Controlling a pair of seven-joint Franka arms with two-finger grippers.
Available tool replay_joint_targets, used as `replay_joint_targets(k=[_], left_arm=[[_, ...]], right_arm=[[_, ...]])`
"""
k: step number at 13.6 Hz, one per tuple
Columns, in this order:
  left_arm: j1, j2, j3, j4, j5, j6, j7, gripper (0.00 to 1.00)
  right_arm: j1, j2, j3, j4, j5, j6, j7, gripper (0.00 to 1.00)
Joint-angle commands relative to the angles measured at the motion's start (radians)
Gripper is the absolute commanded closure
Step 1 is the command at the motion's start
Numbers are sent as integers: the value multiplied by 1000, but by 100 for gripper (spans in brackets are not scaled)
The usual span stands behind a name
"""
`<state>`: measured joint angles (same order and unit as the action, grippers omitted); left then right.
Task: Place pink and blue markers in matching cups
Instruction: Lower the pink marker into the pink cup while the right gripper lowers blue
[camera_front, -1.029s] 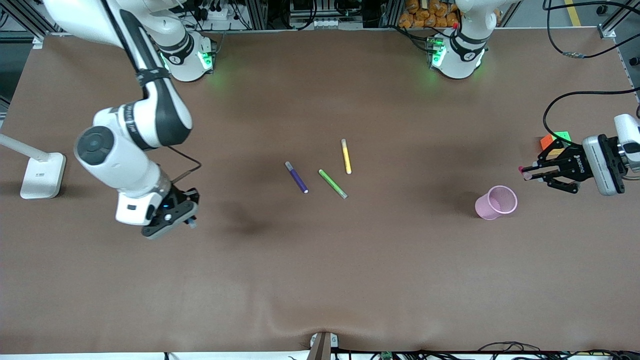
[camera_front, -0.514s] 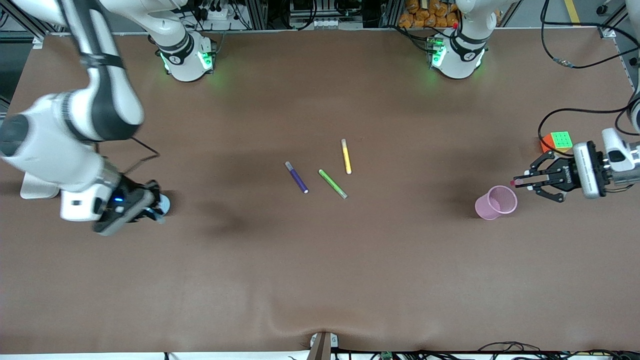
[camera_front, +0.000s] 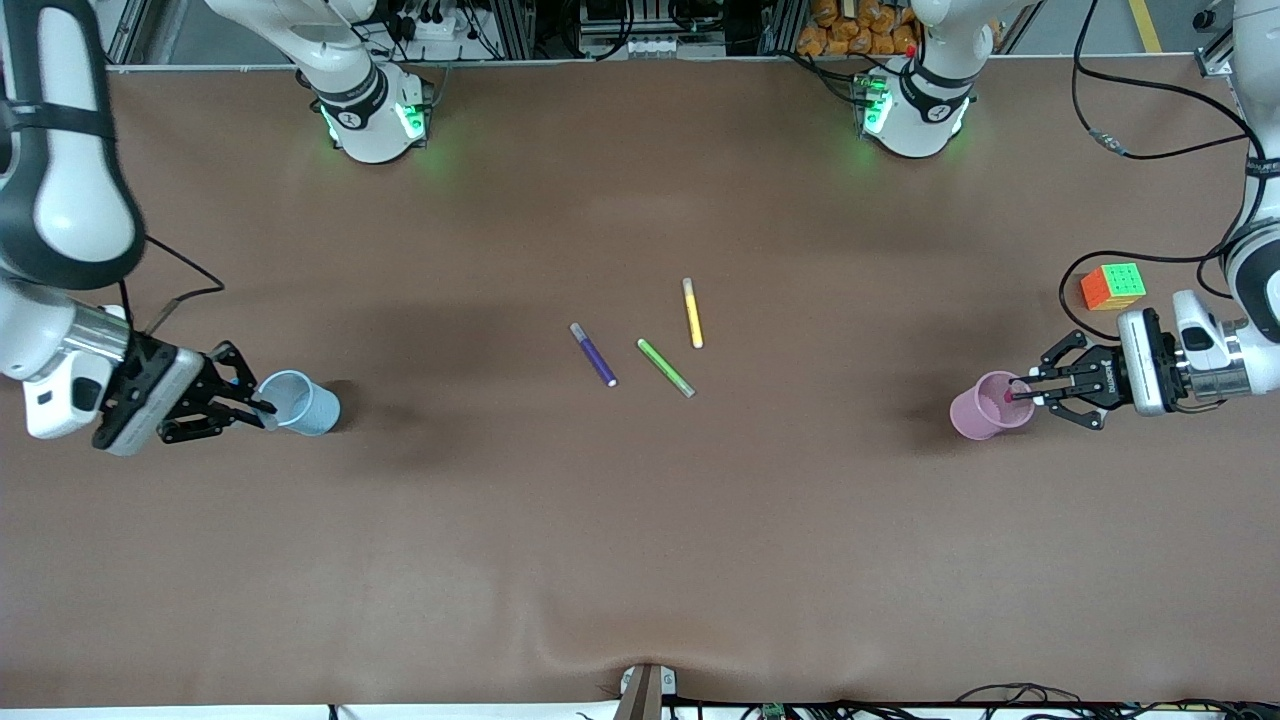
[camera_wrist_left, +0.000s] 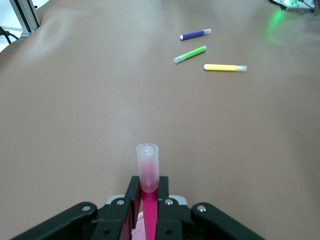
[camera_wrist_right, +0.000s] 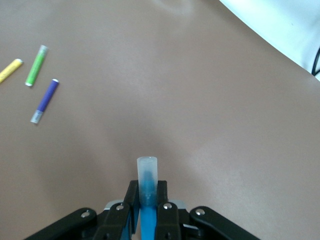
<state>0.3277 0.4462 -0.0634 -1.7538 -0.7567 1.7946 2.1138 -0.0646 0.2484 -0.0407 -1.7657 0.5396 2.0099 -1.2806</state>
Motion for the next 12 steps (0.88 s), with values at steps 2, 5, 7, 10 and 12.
replay_joint_targets(k=[2,5,7,10,12], left_arm=[[-1,65,-1,46,-6,6,63,100],[-4,85,2,59,-4,22,51,100],[-13,88,5,59,10,28,-24,52],[-12,72,5,60,57,29,-154,0],[-15,30,-2,65,149,29,-315,0]], right_arm=[[-58,31,18,2,161,-37,-175,100],[-116,76,18,3,323,-157,-285,100],[-148,135,16,20,423,-206,-426,100],[-211,262,18,136,462,-363,-558,100],[-234,298,16,179,462,-430,-569,100]])
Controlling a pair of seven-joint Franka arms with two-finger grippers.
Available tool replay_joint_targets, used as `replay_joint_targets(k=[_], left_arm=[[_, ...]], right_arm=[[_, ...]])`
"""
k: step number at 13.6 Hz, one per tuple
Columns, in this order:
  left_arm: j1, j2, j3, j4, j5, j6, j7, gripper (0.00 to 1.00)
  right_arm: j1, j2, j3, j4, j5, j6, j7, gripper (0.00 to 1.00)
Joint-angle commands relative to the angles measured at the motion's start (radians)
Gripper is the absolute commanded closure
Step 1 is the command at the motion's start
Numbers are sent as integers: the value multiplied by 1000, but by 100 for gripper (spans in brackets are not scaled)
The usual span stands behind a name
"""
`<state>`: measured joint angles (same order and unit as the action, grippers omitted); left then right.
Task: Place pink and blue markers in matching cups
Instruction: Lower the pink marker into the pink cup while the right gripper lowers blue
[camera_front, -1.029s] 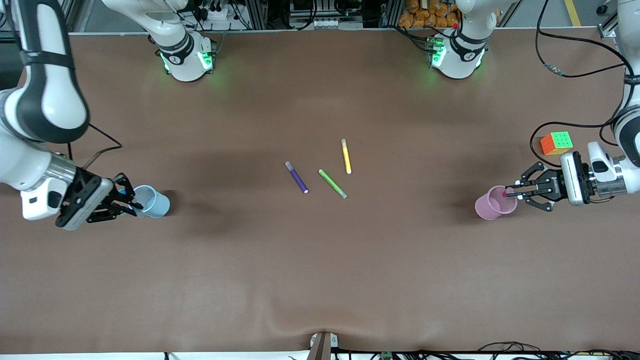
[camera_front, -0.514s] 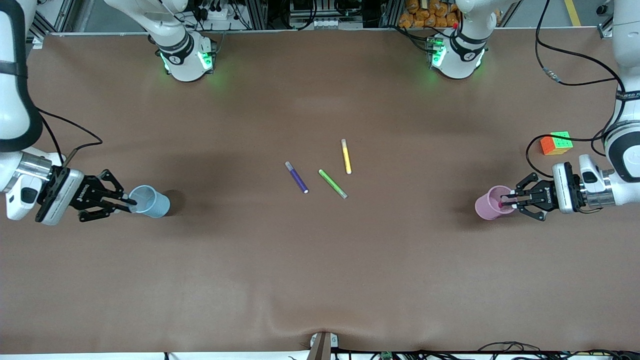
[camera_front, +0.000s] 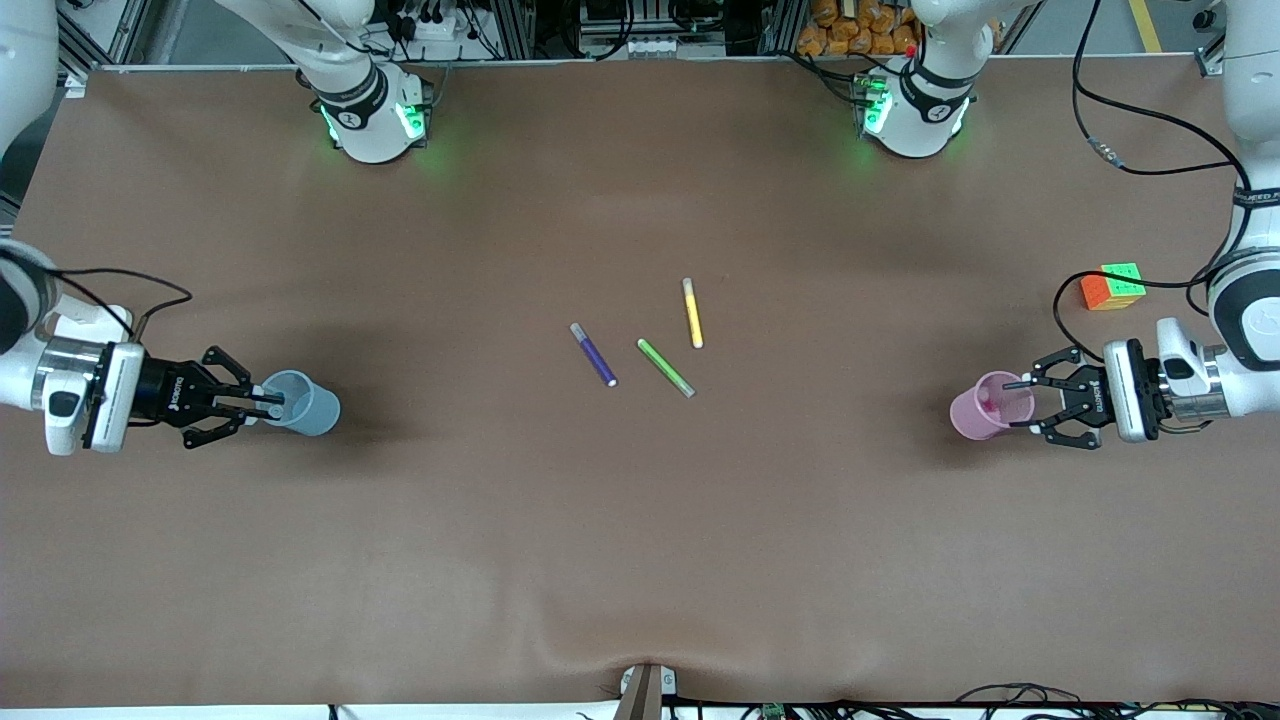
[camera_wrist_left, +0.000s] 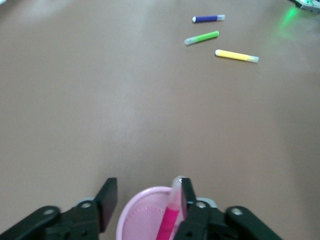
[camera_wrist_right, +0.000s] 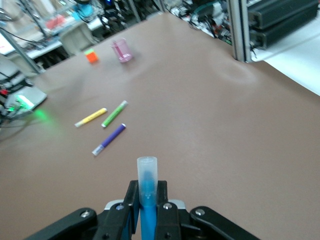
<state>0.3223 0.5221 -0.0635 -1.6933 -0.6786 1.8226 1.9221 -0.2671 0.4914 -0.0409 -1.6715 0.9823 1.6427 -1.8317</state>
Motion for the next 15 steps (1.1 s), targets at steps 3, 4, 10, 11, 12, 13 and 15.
replay_joint_targets(k=[3,4,10,11,12,13,15], left_arm=[[-41,-86,-16,73,193,-12,-462,0],[-60,-91,-18,101,230,-29,-579,0],[-221,-180,-18,193,509,-88,-1277,0],[-253,-182,-18,205,551,-106,-1381,0],[-270,-182,-18,216,562,-118,-1482,0],[-276,-183,-19,218,565,-120,-1567,0],[-304,-195,-18,218,567,-126,-1749,0]], right_arm=[[-43,78,16,87,16,-63,-89,100],[-47,82,16,88,12,-63,-100,100],[-50,87,13,87,-106,-81,-3,100],[-50,96,13,85,-112,-81,-1,100],[-50,108,13,87,-119,-80,-1,100],[-50,113,13,85,-119,-80,-3,100],[-50,127,13,85,-122,-77,-6,100]])
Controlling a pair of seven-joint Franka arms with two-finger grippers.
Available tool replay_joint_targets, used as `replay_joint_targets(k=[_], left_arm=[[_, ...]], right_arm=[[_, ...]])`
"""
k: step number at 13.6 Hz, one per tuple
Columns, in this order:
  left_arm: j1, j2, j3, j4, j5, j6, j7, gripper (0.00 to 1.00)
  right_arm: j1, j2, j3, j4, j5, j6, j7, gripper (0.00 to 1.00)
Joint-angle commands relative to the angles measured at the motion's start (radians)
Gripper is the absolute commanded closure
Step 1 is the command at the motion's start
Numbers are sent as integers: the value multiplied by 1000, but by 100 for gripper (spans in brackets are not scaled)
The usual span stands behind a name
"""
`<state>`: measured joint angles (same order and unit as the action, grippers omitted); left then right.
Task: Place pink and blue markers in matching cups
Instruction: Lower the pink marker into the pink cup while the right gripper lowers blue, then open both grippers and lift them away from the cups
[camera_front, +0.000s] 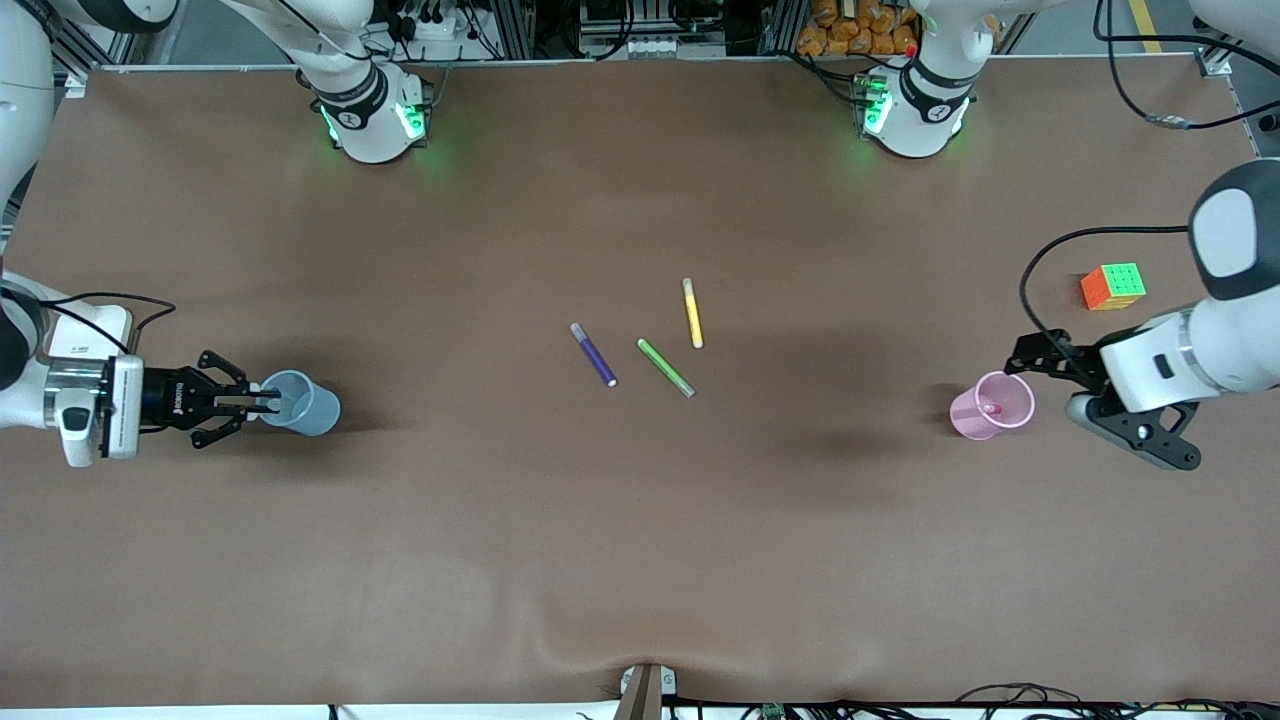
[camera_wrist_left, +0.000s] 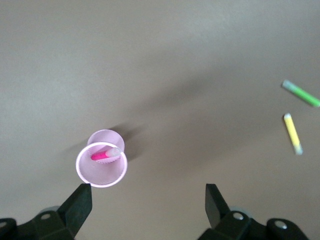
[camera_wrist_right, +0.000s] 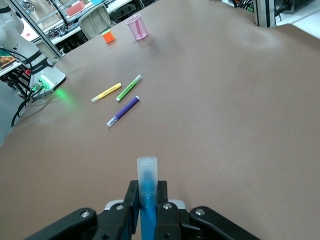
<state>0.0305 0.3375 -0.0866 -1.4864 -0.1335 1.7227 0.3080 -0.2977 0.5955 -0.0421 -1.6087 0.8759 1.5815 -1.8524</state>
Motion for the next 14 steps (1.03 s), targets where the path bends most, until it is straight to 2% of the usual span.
replay_joint_targets(k=[1,3,5,6,7,8,12,14], left_arm=[[-30,-14,5,11,26,-28,-230,0],[-67,-15,4,14,116,-28,-337,0],[-113,-37,5,20,167,-31,-354,0],[-107,-52,8,21,170,-34,-353,0],[-101,-67,16,21,172,-35,-340,0],[-100,-75,21,21,172,-37,-339,0],[-46,-92,15,92,126,-58,-326,0],[-31,-139,17,89,101,-86,-340,0]], right_arm=[[-20,30,14,23,-20,-14,16,100],[-20,30,14,23,-44,-6,16,100],[-20,33,14,23,-60,-5,18,99],[-20,39,14,24,-63,-2,18,84],[-20,41,14,23,-63,-1,15,45],[-24,52,16,18,-61,-5,6,0],[-26,49,16,29,-60,-11,30,0],[-17,40,16,45,-63,-15,99,0]])
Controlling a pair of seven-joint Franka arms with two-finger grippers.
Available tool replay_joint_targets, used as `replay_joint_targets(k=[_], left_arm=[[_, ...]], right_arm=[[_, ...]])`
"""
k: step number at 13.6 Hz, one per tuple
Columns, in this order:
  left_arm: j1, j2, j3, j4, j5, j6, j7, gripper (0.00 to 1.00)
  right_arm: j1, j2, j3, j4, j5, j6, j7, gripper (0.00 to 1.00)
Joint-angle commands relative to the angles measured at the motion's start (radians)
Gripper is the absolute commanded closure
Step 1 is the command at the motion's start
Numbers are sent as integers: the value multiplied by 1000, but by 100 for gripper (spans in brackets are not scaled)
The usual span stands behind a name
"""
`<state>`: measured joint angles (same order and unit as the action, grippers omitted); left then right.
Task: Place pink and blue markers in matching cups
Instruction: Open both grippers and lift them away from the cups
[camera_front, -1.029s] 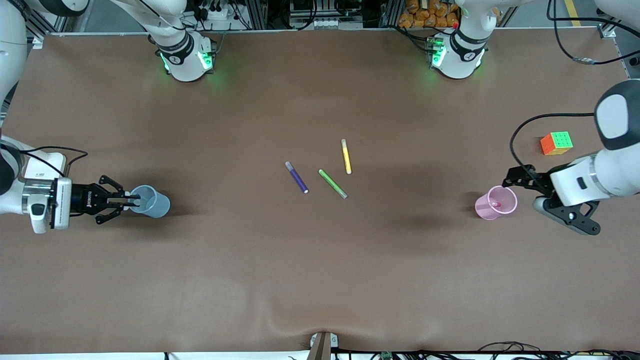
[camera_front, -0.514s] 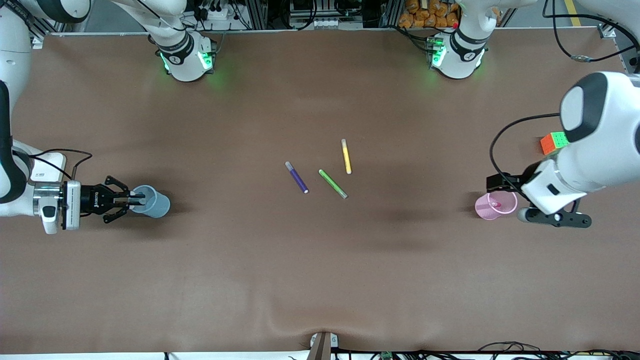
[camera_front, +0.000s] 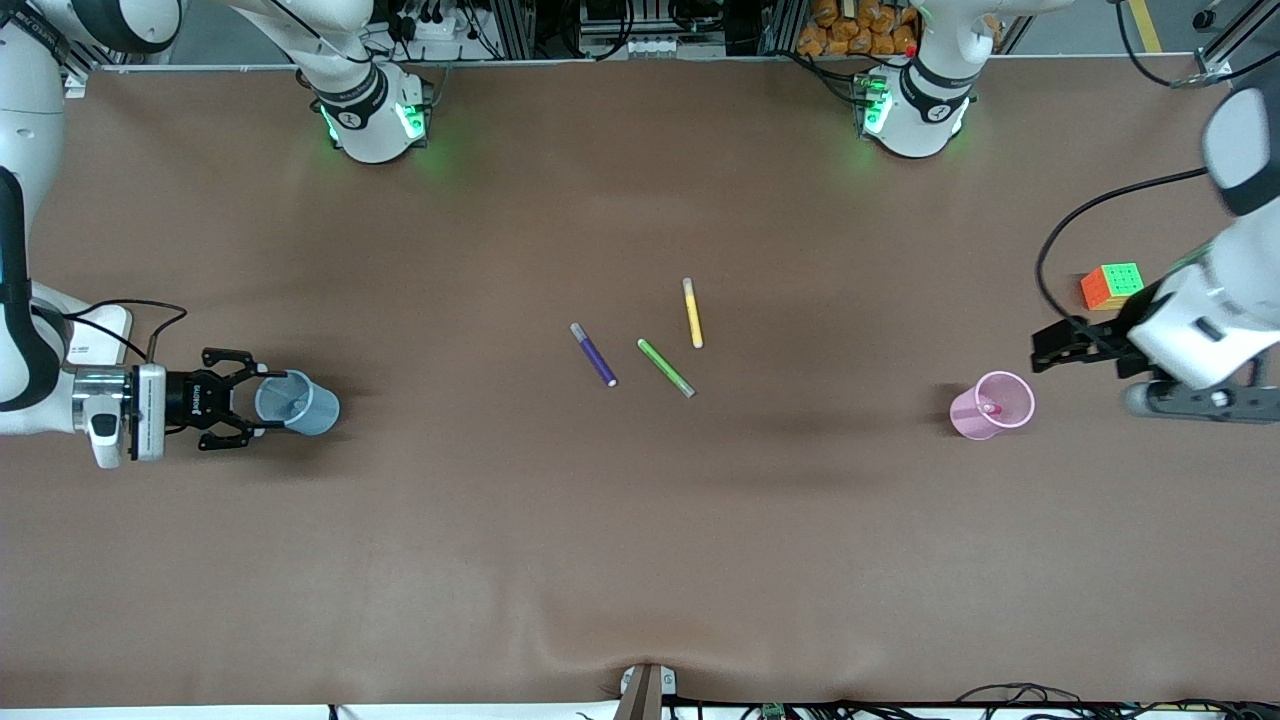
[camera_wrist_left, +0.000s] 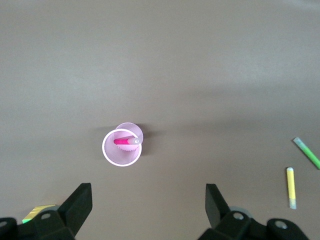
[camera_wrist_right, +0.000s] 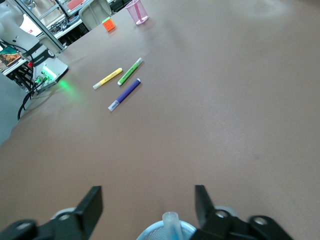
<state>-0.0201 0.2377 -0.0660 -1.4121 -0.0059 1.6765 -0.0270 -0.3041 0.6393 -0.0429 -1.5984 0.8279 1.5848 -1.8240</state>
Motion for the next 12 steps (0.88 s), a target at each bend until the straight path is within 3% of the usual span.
replay_joint_targets(k=[1,3,8,12], left_arm=[[22,-72,2,-11,-26,-58,-11,0],[19,-147,28,-91,-28,-96,-66,0],[0,-326,46,-247,-23,-104,-152,0],[28,-339,38,-266,-17,-103,-142,0]], right_arm=[[-9,-9,17,49,-16,-20,116,0],[0,-29,18,67,-35,-22,194,0],[51,-145,21,72,-176,-20,487,0],[71,-193,18,95,-332,-5,673,0]])
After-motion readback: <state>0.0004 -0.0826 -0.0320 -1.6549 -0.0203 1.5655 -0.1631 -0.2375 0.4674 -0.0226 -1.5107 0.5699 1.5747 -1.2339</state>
